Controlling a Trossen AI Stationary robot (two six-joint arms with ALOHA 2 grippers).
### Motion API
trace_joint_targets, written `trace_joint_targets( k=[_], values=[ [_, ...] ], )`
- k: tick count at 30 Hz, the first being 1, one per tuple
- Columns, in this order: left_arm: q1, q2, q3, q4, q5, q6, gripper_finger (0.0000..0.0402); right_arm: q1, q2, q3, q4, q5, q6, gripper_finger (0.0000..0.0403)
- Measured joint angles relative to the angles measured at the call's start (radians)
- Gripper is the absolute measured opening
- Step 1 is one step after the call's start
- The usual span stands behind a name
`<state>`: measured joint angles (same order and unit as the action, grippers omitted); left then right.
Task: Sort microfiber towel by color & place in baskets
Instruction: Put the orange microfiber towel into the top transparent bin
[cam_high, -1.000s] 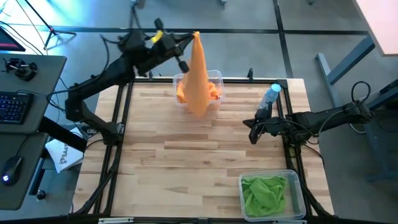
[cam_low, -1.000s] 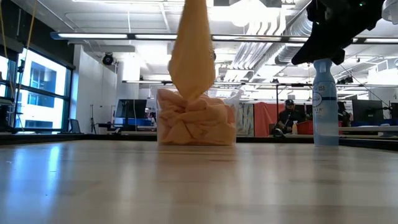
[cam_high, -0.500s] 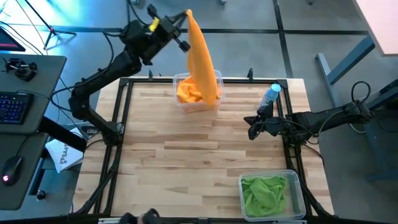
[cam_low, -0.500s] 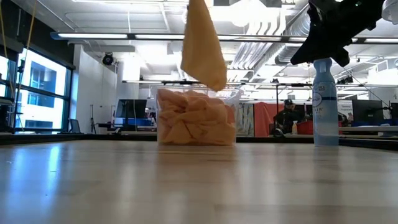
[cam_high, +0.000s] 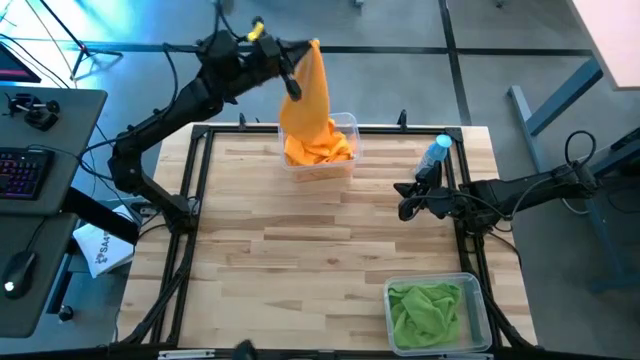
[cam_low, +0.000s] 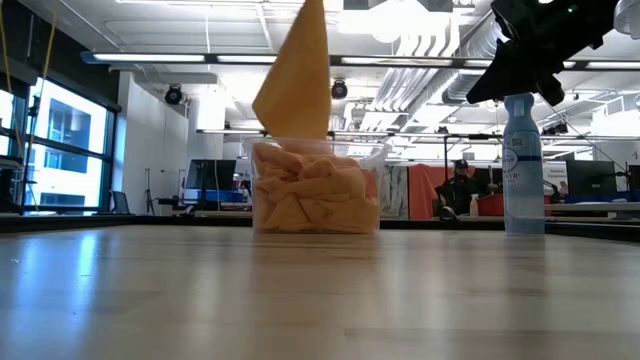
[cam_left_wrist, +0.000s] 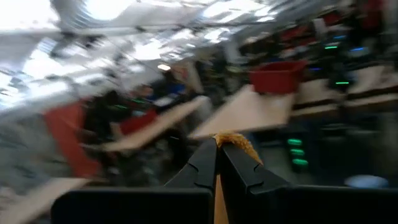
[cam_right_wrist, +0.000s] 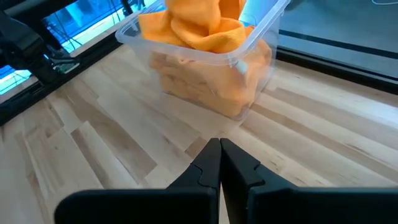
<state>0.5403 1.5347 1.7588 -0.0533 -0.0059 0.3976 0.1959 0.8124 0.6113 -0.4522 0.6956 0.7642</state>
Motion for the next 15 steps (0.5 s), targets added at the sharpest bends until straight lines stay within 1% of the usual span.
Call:
trace_joint_targets(
  k=[3, 5, 7, 9, 12, 14, 15],
  values=[
    [-0.012, 0.021, 0.0, -0.049, 0.089, -0.074, 0.0, 0.0, 0.0, 0.0, -0.004, 0.0, 0.005, 0.0],
    [-0.024, 0.03, 0.0, -0.082, 0.094, -0.081, 0.0, 0.0, 0.0, 0.0, -0.008, 0.0, 0.005, 0.0],
    [-0.033, 0.042, 0.0, -0.121, 0.045, -0.081, 0.0, 0.0, 0.0, 0.0, -0.01, -0.001, 0.005, 0.0],
    [-0.038, 0.055, 0.0, -0.185, -0.036, -0.091, 0.0, 0.0, 0.0, 0.0, -0.01, -0.002, 0.006, 0.0],
    [-0.037, 0.08, 0.0, -0.323, -0.164, -0.118, 0.0, 0.0, 0.0, 0.0, -0.014, -0.009, 0.003, 0.0],
    [-0.037, 0.1, 0.0, -0.423, -0.212, -0.156, 0.0, 0.0, 0.0, 0.0, -0.021, -0.016, 0.005, 0.0],
    [-0.037, 0.112, 0.0, -0.467, -0.214, -0.179, 0.0, 0.0, 0.0, 0.0, -0.024, -0.017, 0.006, 0.0]
  ],
)
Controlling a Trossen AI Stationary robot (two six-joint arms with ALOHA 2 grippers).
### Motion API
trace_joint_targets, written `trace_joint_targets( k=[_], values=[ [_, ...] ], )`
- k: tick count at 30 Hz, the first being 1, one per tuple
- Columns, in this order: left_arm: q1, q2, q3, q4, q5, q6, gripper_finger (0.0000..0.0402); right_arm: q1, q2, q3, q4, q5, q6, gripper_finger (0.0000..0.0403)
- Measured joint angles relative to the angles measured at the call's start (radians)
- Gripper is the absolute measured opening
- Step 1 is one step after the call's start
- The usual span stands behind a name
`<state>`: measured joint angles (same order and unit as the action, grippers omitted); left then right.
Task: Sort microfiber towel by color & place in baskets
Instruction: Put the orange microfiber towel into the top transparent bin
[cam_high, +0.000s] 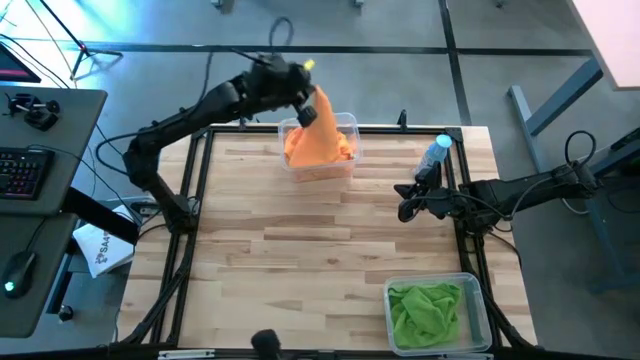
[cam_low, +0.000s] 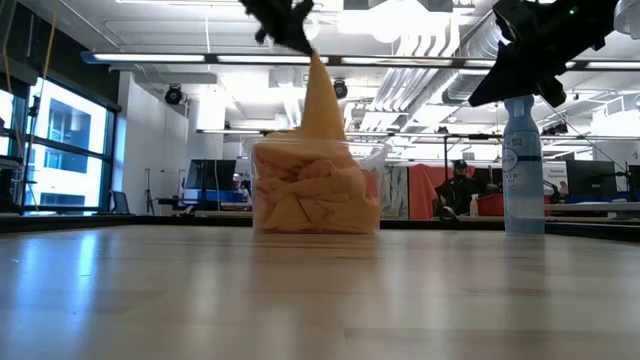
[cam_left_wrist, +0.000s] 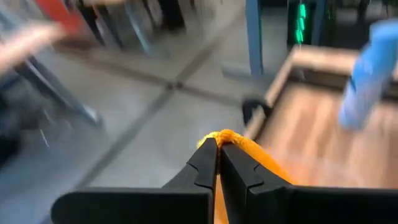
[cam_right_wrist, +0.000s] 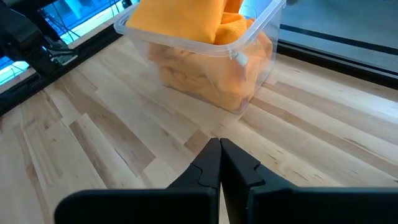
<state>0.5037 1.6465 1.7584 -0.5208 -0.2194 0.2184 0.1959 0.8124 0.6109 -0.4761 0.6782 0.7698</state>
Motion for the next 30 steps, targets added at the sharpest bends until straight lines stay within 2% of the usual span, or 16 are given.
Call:
trace_joint_targets(
  k=[5, 8, 10, 16, 21, 23, 30],
  values=[
    [-0.031, 0.085, -0.001, -0.144, 0.087, -0.087, 0.0, 0.0, 0.0, 0.0, -0.002, -0.008, -0.004, 0.0],
    [-0.066, 0.138, -0.001, -0.177, 0.169, -0.111, 0.0, 0.0, 0.0, 0.0, -0.003, -0.009, -0.008, 0.0],
    [-0.092, 0.168, -0.001, -0.194, 0.175, -0.137, 0.0, 0.0, 0.0, 0.0, -0.003, -0.01, -0.009, 0.0],
    [-0.121, 0.234, -0.001, -0.278, 0.113, -0.334, 0.0, 0.0, 0.0, 0.0, -0.02, -0.033, -0.01, 0.0],
    [-0.092, 0.25, -0.001, -0.31, -0.116, -0.514, 0.0, 0.0, 0.0, 0.0, -0.034, -0.034, -0.01, 0.0],
    [-0.074, 0.25, -0.001, -0.292, -0.17, -0.615, 0.0, 0.0, 0.0, 0.0, -0.04, -0.033, -0.01, 0.0],
    [-0.024, 0.268, -0.001, -0.278, -0.1, -0.845, 0.0, 0.0, 0.0, 0.0, -0.059, -0.033, -0.008, 0.0]
  ],
)
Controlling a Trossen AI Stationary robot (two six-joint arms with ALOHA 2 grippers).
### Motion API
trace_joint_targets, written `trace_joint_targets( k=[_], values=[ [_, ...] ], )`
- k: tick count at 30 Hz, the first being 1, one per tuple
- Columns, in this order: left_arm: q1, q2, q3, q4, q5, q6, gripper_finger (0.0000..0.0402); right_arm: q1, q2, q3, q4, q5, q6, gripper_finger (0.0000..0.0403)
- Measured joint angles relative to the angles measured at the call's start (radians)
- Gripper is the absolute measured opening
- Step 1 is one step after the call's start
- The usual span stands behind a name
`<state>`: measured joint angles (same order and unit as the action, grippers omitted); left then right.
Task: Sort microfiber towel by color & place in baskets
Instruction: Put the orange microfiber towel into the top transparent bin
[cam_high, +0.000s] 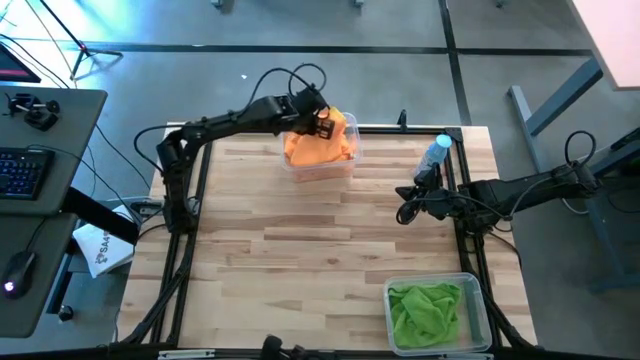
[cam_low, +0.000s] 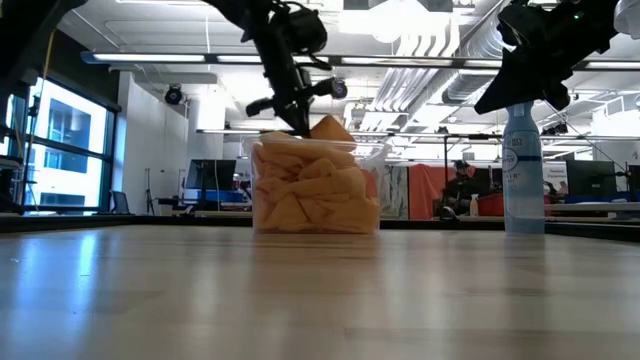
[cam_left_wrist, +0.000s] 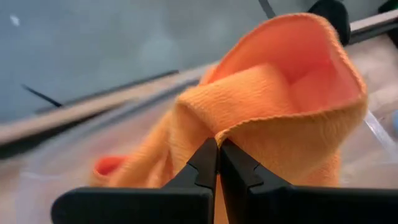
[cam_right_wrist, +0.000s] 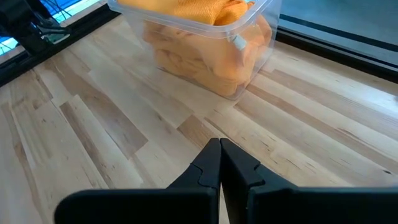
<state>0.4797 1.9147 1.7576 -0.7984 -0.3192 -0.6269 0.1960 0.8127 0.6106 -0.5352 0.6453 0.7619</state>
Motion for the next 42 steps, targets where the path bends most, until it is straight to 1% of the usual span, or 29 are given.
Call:
trace_joint_targets(
  k=[2, 4, 11, 16, 24, 29, 34, 37, 42],
  values=[
    [-0.003, 0.013, 0.0, 0.009, 0.031, -0.047, 0.0, 0.0, 0.0, 0.0, 0.0, 0.0, 0.0, 0.0],
    [-0.017, 0.027, 0.0, 0.016, 0.053, -0.053, 0.0, 0.0, 0.0, 0.0, 0.0, 0.0, 0.0, 0.0],
    [-0.061, 0.116, 0.0, 0.009, 0.023, -0.096, 0.0, 0.0, 0.0, 0.0, -0.001, -0.005, -0.002, 0.0],
    [-0.058, 0.198, 0.0, 0.01, 0.085, -0.151, 0.0, 0.0, 0.0, 0.0, -0.001, -0.017, -0.002, 0.0],
    [-0.055, 0.265, 0.005, 0.026, 0.099, -0.244, 0.0, 0.0, 0.0, 0.0, -0.002, -0.029, -0.003, 0.0],
    [-0.054, 0.282, 0.004, 0.049, 0.11, -0.252, 0.0, 0.0, 0.0, 0.0, -0.005, -0.035, -0.003, 0.0],
    [-0.058, 0.281, 0.002, 0.127, 0.113, -0.252, 0.0, 0.0, 0.0, -0.002, -0.005, -0.052, -0.003, 0.0],
    [-0.058, 0.28, 0.001, 0.142, 0.111, -0.253, 0.0001, 0.0, 0.0, -0.004, -0.01, -0.053, -0.003, 0.0],
    [-0.061, 0.281, 0.001, 0.146, 0.115, -0.226, 0.0021, 0.0, 0.0, -0.004, -0.01, -0.052, -0.003, 0.0]
  ],
)
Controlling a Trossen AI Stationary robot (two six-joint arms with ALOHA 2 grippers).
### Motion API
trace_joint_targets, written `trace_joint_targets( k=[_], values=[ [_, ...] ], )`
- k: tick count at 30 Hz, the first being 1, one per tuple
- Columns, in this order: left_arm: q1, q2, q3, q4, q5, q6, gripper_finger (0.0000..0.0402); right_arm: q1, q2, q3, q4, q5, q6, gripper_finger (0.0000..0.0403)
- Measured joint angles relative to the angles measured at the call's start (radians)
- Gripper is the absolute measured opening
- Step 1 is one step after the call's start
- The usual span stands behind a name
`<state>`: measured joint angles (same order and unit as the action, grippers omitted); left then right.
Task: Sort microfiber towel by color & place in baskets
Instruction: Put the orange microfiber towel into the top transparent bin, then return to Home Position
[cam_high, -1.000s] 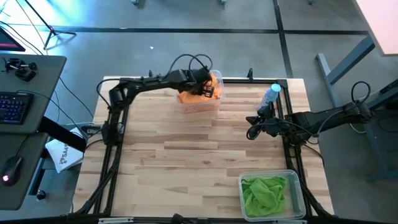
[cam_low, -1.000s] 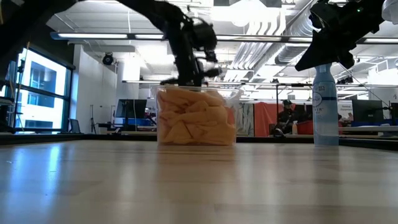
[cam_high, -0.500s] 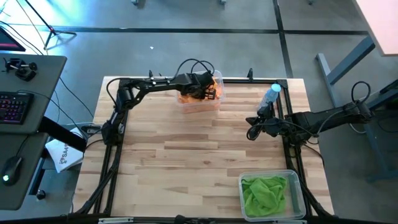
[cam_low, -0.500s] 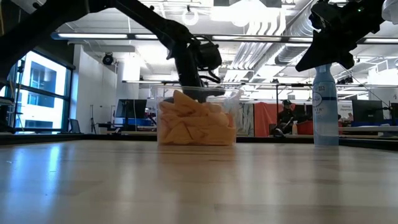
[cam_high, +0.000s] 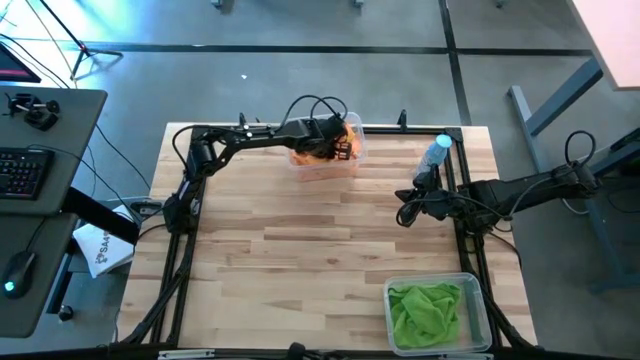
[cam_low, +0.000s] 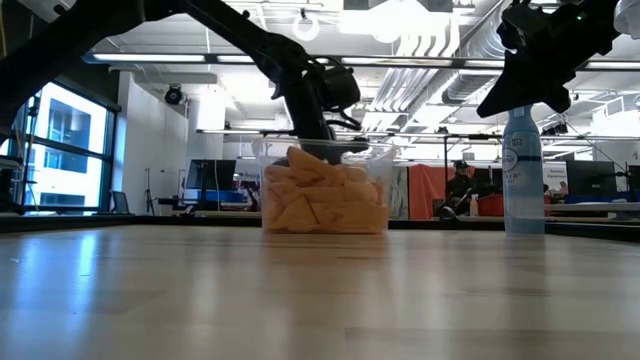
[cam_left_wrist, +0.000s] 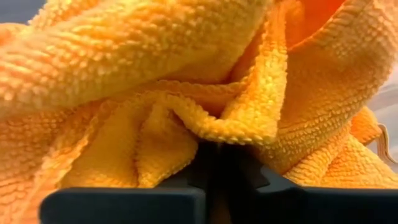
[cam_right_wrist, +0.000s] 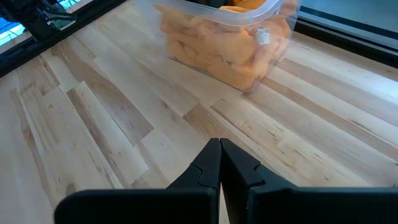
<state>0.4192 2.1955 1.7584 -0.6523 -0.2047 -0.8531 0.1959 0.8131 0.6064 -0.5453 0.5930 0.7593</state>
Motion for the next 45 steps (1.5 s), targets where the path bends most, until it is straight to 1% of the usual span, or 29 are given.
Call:
trace_joint_targets(
  k=[5, 8, 12, 16, 19, 25, 28, 33, 36, 39, 40, 45],
  values=[
    [0.0, 0.0, 0.0, 0.004, -0.003, 0.054, 0.0058, 0.0, 0.0, 0.0, 0.0, 0.0, 0.0, 0.0],
    [0.0, -0.01, -0.001, -0.004, 0.008, 0.06, 0.0073, 0.0, 0.0, 0.0, -0.01, 0.0, -0.001, 0.0],
    [-0.002, -0.052, -0.004, -0.012, 0.016, 0.097, 0.0075, 0.0, 0.0, 0.0, -0.017, 0.0, -0.008, 0.0],
    [-0.007, -0.128, -0.004, -0.022, 0.016, 0.108, 0.0074, 0.0, 0.0, 0.0, -0.035, 0.0, -0.008, 0.0],
    [-0.018, -0.185, -0.004, -0.029, 0.012, 0.152, 0.0073, 0.0, 0.0, 0.0, -0.055, 0.0, -0.008, 0.0],
    [-0.048, -0.295, -0.004, -0.094, -0.07, 0.181, 0.0073, 0.0, 0.0, 0.0, -0.058, 0.0, -0.024, 0.0],
    [-0.066, -0.344, -0.002, -0.105, -0.078, 0.273, 0.0073, 0.0, 0.0, 0.0, -0.066, 0.0, -0.027, 0.0],
    [-0.127, -0.411, -0.002, -0.127, -0.064, 0.498, 0.0071, 0.0, 0.0, 0.0, -0.148, 0.0, -0.027, 0.0],
    [-0.177, -0.428, -0.002, -0.168, -0.059, 0.667, 0.0063, 0.0, 0.0, 0.0, -0.214, -0.01, -0.027, 0.0],
    [-0.228, -0.428, -0.002, -0.27, -0.009, 0.884, 0.0048, 0.0, 0.0, 0.0, -0.262, -0.07, -0.047, 0.0],
    [-0.244, -0.427, -0.002, -0.284, 0.0, 0.931, 0.0043, 0.0, 0.0, 0.0, -0.267, -0.085, -0.068, 0.0],
    [-0.312, -0.416, -0.009, -0.273, 0.016, 0.952, 0.0006, 0.001, 0.0, 0.0, -0.214, -0.154, -0.217, 0.0]
  ],
)
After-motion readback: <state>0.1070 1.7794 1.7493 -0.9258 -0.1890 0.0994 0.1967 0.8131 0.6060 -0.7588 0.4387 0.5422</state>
